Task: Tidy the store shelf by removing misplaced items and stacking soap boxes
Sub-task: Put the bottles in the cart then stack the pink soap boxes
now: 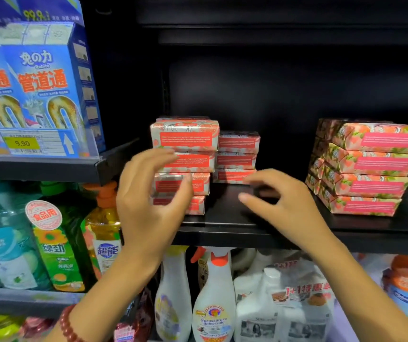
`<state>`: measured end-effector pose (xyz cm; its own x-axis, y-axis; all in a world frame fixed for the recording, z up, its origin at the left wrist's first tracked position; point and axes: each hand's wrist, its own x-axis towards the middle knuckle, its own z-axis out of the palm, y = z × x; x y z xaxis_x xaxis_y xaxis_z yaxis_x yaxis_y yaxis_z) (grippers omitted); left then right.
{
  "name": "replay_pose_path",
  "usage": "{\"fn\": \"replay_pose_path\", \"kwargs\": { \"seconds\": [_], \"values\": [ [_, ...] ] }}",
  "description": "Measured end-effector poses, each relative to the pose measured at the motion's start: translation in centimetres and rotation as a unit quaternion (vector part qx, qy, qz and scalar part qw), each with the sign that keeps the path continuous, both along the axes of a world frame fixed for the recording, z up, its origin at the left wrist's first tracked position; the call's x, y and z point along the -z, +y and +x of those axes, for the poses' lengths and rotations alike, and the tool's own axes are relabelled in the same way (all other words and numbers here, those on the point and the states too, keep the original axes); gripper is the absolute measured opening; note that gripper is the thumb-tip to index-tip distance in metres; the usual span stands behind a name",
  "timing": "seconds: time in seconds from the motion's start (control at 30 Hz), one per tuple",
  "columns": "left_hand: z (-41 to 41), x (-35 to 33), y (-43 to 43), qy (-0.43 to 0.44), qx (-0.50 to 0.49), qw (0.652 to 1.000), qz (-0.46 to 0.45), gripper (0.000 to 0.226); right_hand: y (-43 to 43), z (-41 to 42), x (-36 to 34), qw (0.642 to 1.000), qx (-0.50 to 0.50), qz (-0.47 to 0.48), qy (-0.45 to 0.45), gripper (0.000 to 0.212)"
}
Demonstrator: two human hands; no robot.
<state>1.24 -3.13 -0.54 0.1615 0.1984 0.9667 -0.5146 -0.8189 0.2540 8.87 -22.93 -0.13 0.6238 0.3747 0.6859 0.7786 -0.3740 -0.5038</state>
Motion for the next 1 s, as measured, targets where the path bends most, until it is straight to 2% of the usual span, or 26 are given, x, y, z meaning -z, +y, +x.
{"fn": "replay_pose_path", "kwargs": {
  "seconds": [0.13, 0.27, 0.4, 0.53, 0.63, 0.8, 0.87, 1.0],
  "values": [
    [-0.1, 1.3, -1.7, 0.101, 0.06, 0.993, 0.027, 0.022, 1.8, 3.5, -2.1, 0.992, 0.098, 0.031, -0.072, 0.033],
    [0.3, 3.3, -2.1, 0.186, 0.043, 0.978, 0.08, 0.026, 3.4, 6.3, -3.5, 0.972, 0.203, -0.086, -0.084, 0.047],
    [0.6, 3.9, -2.0, 0.21, 0.015, 0.971, 0.112, 0.03, 4.4, 6.9, -3.3, 0.926, 0.268, -0.213, -0.157, 0.041],
    [0.6, 3.7, -1.7, 0.223, 0.031, 0.969, 0.1, 0.03, 4.5, 7.2, -2.9, 0.914, 0.284, -0.201, -0.209, 0.047],
    [0.4, 3.6, -1.8, 0.234, 0.031, 0.967, 0.097, 0.032, 4.2, 6.8, -3.0, 0.907, 0.293, -0.183, -0.241, 0.043],
    [0.2, 3.5, -1.8, 0.256, 0.035, 0.963, 0.081, 0.034, 1.7, 4.7, -2.8, 0.931, 0.22, -0.145, -0.254, 0.035],
    [0.0, 3.3, -1.8, 0.267, 0.053, 0.961, 0.048, 0.034, 0.3, 3.6, -2.1, 0.941, 0.192, -0.112, -0.253, 0.037],
    [-0.7, 2.2, -2.4, 0.268, 0.163, 0.945, -0.088, 0.021, -1.6, 0.9, -0.5, 0.939, 0.169, -0.031, -0.298, 0.038]
  ]
}}
